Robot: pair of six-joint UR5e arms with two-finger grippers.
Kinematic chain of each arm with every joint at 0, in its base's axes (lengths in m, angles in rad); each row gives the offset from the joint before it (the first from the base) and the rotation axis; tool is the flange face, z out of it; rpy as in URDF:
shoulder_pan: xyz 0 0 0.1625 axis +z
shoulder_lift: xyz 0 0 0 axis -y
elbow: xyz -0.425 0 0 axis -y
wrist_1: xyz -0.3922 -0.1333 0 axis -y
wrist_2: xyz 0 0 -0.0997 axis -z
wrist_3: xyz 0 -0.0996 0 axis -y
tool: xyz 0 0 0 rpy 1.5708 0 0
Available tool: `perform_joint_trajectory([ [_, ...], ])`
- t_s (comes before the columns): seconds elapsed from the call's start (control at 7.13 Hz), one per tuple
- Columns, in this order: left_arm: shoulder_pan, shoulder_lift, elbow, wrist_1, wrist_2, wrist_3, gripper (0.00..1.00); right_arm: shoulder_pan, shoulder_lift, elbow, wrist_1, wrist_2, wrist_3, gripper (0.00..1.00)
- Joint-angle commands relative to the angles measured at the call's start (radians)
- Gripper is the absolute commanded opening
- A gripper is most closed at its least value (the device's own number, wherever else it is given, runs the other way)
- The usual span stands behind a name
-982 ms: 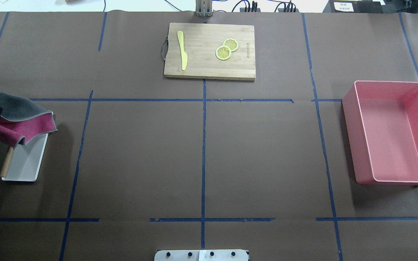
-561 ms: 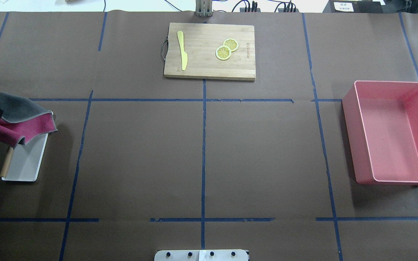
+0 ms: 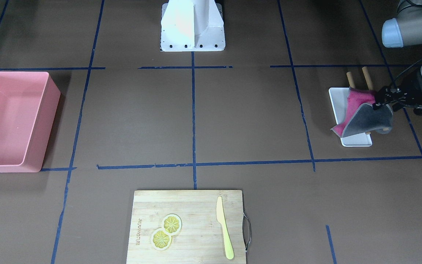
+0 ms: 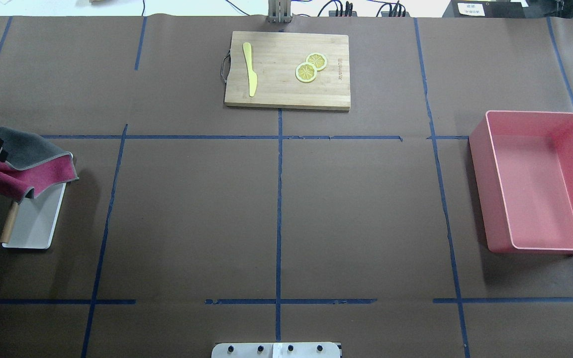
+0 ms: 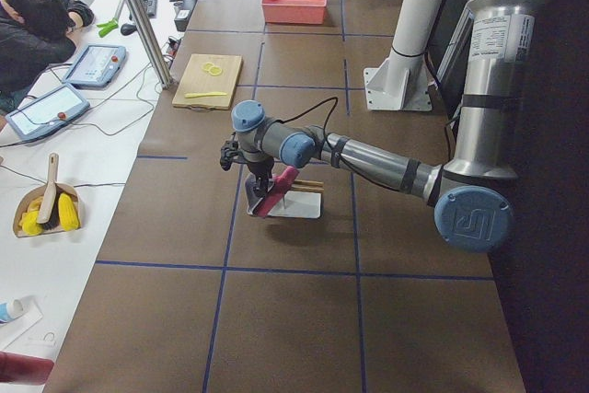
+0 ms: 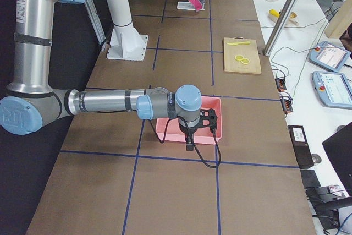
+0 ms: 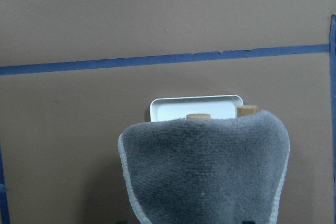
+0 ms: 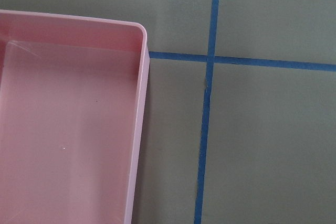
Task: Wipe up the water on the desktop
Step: 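Lower the left gripper onto the grey-and-pink cloth and grasp it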
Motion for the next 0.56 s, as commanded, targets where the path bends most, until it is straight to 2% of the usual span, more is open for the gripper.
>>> perform_joint_trajectory([
  [0.0, 0.012, -0.004, 0.0, 0.0, 0.0, -0.001, 0.53, 0.0, -0.002, 0.002, 0.0, 0.0, 0.0, 1.0],
  [0.14, 0.012, -0.002, -0.002, 0.0, 0.0, -0.001, 0.32, 0.002, -0.003, 0.002, 0.0, 0.0, 0.0, 1.0],
  [0.28, 0.012, -0.002, -0.017, 0.002, 0.0, -0.004, 0.17, 0.002, -0.005, 0.003, 0.0, 0.0, 0.0, 1.0],
  [0.42, 0.012, -0.001, -0.022, 0.002, 0.003, -0.004, 0.09, 0.002, -0.006, 0.003, 0.0, 0.0, 0.0, 1.0],
])
